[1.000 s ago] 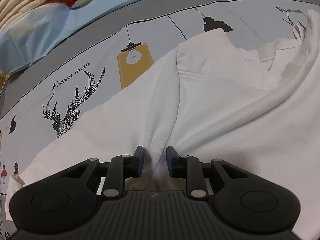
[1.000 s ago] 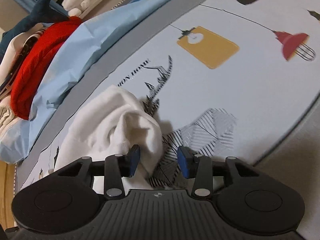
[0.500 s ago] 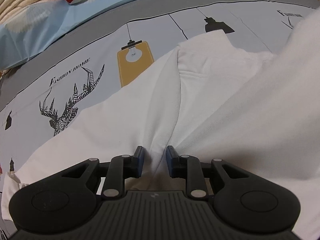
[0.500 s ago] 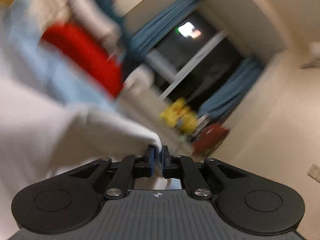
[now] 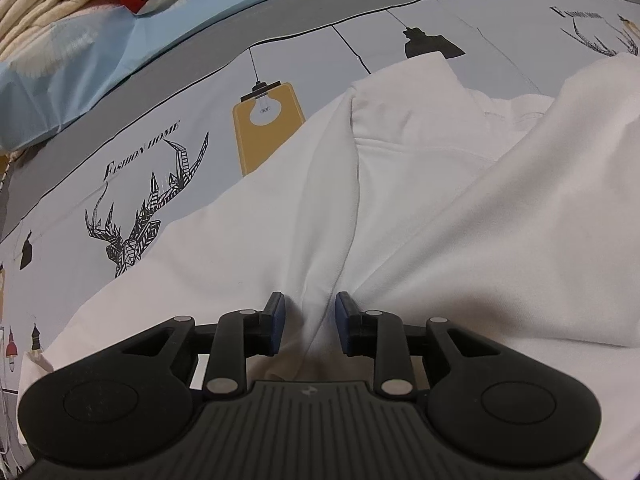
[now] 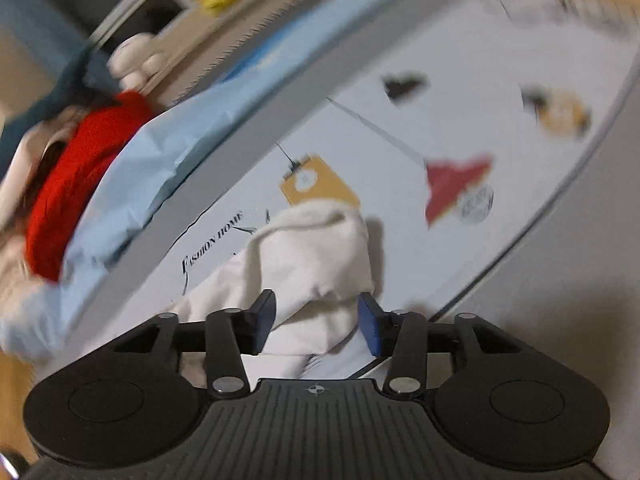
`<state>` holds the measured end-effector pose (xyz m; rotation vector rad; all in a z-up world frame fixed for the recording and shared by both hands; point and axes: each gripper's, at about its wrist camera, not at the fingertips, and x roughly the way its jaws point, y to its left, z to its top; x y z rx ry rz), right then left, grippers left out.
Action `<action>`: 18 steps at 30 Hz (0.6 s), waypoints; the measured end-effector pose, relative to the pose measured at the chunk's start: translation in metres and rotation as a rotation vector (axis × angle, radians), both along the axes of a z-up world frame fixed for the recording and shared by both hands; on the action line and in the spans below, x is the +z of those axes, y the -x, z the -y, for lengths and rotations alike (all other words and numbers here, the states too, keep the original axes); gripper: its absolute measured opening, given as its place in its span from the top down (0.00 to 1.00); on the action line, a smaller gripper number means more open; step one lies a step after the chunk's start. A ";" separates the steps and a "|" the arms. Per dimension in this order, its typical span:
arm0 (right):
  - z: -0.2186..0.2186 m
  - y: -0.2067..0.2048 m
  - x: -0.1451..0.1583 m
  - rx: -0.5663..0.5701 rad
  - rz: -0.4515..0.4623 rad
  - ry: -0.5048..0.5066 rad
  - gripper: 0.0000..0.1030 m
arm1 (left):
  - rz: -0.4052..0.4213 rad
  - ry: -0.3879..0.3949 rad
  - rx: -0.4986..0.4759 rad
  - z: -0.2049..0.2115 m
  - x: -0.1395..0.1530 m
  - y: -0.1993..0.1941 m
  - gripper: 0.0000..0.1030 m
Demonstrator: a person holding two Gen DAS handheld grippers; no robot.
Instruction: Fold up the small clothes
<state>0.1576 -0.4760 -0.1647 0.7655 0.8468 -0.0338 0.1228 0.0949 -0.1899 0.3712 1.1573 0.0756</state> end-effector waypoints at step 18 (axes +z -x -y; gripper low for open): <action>-0.020 -0.012 0.060 -0.092 0.415 0.223 0.89 | -0.002 0.001 -0.012 -0.001 -0.001 0.000 0.70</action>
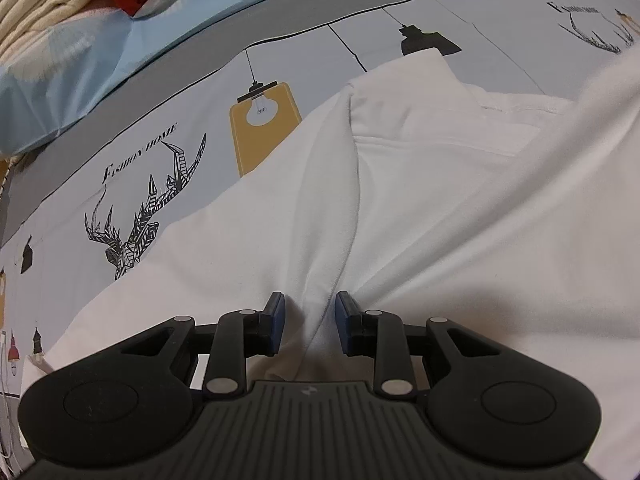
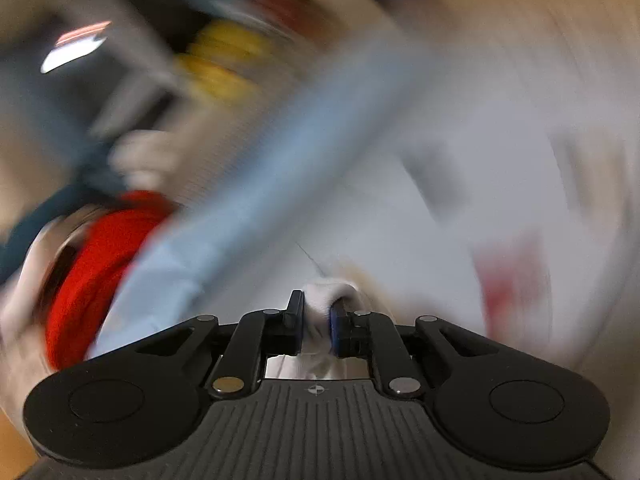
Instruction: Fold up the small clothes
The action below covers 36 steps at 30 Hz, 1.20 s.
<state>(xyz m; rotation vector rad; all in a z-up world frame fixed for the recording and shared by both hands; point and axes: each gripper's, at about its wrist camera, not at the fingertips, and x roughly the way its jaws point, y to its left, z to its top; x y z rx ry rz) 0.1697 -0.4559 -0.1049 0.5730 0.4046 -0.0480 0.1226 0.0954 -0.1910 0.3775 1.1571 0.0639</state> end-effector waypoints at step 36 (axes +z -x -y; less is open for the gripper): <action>0.128 -0.001 -0.013 -0.342 0.154 -0.179 0.95 | 0.006 -0.018 -0.014 0.005 0.000 -0.002 0.69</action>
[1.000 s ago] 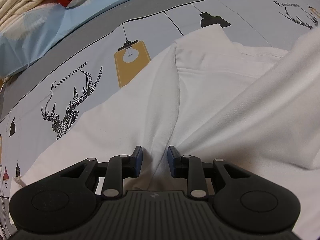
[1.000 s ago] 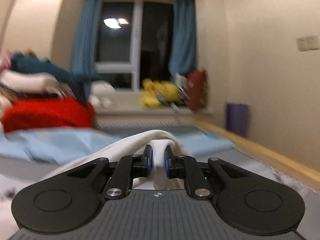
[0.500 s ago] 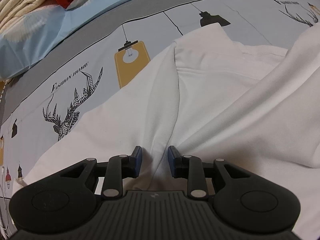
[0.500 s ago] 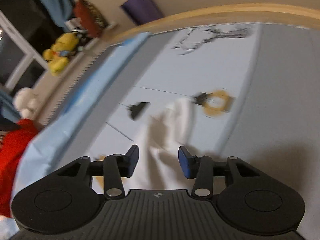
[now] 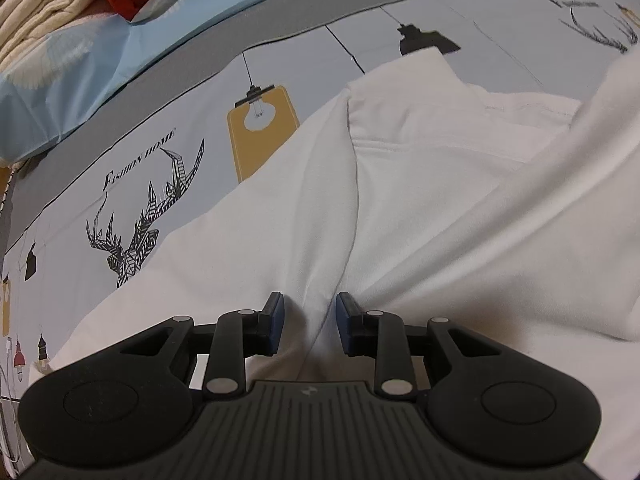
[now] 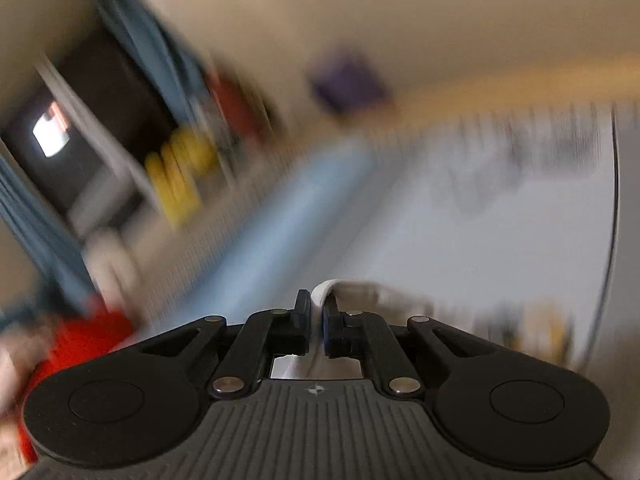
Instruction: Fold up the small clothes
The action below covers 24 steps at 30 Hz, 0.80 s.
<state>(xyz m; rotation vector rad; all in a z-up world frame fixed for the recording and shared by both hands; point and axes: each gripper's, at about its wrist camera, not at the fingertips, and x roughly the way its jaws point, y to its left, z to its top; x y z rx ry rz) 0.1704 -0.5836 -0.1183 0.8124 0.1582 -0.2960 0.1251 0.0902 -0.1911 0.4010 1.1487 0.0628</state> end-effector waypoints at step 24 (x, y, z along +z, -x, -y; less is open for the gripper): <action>-0.172 0.091 -0.043 0.782 -0.643 0.311 0.56 | -0.013 0.514 0.079 0.027 0.054 0.113 0.62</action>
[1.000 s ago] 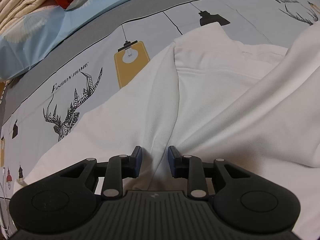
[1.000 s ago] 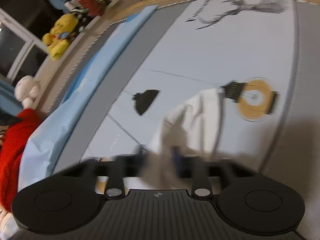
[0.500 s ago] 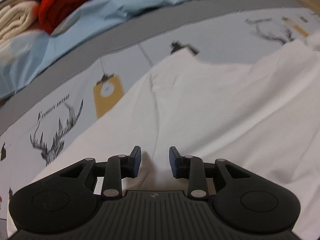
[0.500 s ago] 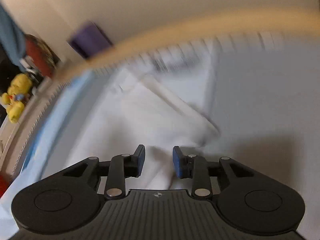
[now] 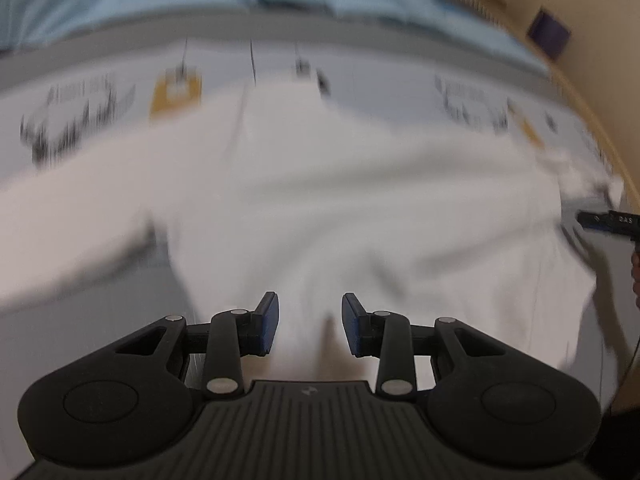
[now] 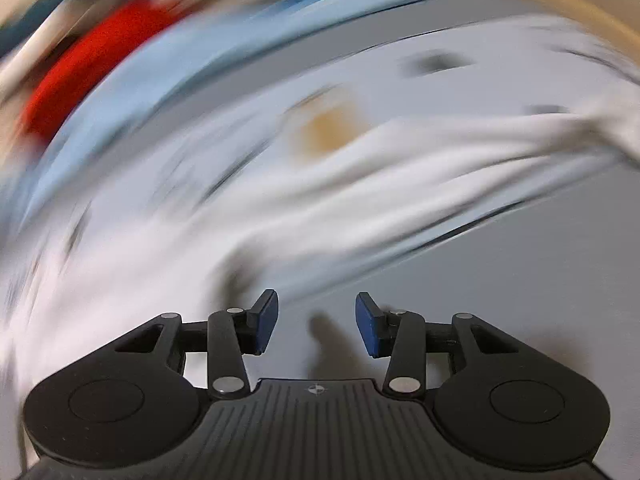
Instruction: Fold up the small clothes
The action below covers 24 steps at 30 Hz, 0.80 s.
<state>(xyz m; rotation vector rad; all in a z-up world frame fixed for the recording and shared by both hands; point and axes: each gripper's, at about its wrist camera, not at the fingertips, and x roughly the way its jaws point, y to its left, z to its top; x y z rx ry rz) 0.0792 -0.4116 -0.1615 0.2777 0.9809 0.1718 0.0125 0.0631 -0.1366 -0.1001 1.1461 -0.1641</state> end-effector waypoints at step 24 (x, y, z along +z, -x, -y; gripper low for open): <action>-0.047 0.197 0.054 0.377 -0.237 0.136 0.96 | -0.019 -0.070 -0.078 -0.051 0.047 0.120 0.97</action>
